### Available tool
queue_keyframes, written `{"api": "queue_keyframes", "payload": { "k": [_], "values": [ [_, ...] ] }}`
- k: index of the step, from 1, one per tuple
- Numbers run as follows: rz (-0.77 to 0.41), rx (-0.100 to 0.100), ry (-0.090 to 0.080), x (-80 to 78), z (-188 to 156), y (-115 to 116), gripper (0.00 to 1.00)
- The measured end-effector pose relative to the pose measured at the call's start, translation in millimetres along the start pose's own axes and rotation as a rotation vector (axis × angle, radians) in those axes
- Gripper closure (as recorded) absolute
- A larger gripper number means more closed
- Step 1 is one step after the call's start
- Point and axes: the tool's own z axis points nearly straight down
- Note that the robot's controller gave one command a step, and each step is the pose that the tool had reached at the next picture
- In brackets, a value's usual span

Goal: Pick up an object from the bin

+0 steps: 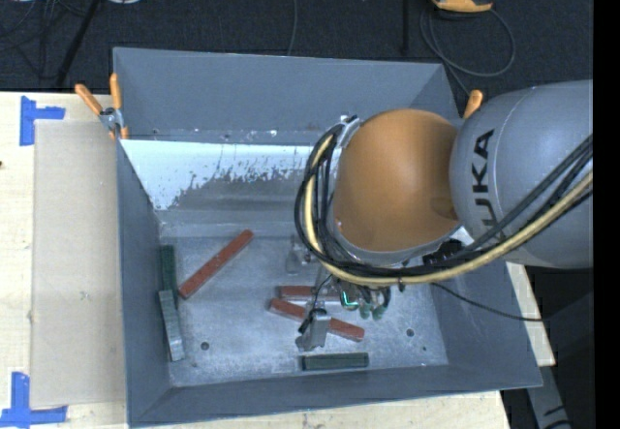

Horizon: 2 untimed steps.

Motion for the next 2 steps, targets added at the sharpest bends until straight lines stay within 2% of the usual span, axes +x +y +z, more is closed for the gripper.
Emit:
{"api": "queue_keyframes", "payload": {
  "k": [1,2],
  "values": [
    [0.044,0.0,-0.004,-52.1,88,-10,0.0],
    [-0.115,0.001,-0.004,-62.5,149,-66,0.0]
  ]
}}
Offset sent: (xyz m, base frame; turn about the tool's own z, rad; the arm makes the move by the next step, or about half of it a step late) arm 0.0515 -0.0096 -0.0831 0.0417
